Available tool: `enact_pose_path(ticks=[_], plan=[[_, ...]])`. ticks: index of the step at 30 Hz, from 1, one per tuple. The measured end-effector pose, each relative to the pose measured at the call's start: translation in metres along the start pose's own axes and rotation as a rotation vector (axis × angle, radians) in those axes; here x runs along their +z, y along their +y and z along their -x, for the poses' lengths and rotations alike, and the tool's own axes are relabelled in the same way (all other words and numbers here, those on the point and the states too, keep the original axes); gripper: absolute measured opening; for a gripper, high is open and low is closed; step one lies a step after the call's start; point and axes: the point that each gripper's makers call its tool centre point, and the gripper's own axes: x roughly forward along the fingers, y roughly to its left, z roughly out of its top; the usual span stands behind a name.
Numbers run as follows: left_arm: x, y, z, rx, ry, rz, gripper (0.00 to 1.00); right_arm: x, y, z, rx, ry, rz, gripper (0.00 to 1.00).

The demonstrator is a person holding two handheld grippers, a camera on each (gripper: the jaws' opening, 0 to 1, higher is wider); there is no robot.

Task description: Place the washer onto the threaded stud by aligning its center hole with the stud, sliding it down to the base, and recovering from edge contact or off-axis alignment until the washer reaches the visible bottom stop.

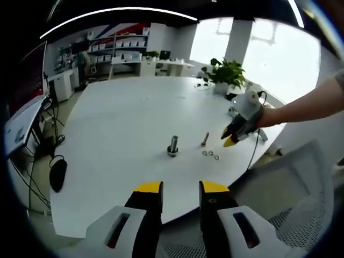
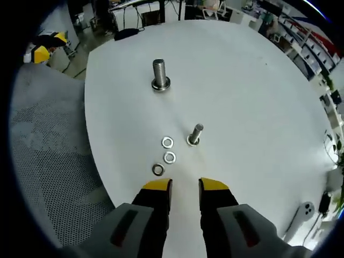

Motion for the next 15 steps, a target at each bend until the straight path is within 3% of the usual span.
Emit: enact_pose_path(ticks=[8,15], plan=[[0.002,0.001,0.001,0.013,-0.012,0.001,0.25,-0.013,0.012,0.013,0.006,-0.028,-0.005,0.23],[-0.006,0.000,-0.003,0.008,0.029,-0.002,0.25,-0.012,0.015,0.022,0.006,-0.051,-0.018,0.23]])
